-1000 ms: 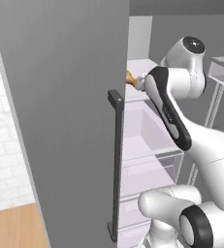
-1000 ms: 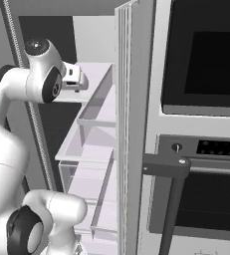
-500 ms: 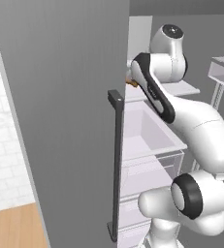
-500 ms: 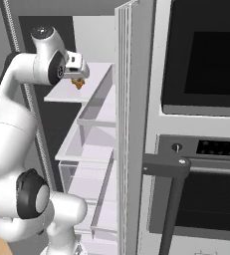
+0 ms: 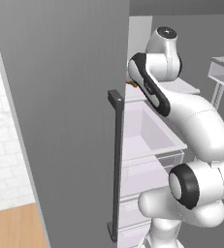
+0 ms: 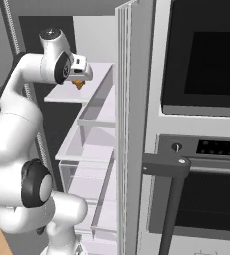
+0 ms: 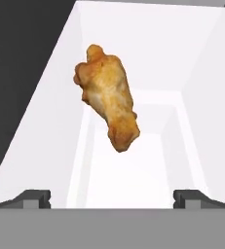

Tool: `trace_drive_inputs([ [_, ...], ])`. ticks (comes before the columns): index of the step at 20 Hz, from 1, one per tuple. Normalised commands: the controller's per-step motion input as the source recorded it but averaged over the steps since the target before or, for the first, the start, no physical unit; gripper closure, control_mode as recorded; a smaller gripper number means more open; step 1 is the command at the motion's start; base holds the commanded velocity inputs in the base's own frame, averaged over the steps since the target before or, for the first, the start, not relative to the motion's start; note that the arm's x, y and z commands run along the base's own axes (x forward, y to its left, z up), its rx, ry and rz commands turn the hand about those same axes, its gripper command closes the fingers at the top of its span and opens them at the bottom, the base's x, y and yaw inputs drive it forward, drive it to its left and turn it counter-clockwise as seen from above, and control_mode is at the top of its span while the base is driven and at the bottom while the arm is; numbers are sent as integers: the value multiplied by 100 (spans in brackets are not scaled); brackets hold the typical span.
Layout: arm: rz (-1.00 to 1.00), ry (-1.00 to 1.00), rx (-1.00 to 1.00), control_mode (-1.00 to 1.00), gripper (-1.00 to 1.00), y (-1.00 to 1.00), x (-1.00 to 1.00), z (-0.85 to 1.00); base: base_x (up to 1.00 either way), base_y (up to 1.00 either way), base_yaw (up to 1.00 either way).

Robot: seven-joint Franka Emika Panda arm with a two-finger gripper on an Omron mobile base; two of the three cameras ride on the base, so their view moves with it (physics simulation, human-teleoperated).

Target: Place one mushroom and one chicken drumstick in each tupperware on the nearby counter, to pack two identical lunches.

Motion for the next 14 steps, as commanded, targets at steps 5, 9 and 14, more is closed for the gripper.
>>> trace_drive_inputs([
  [5, 2, 0, 0, -100, -100, 0, 28, -20, 0, 0, 0],
  [9, 0, 0, 0, -100, -100, 0, 51, -10, 0, 0, 0],
  [14, 0, 0, 0, -100, -100, 0, 58, -12, 0, 0, 0],
])
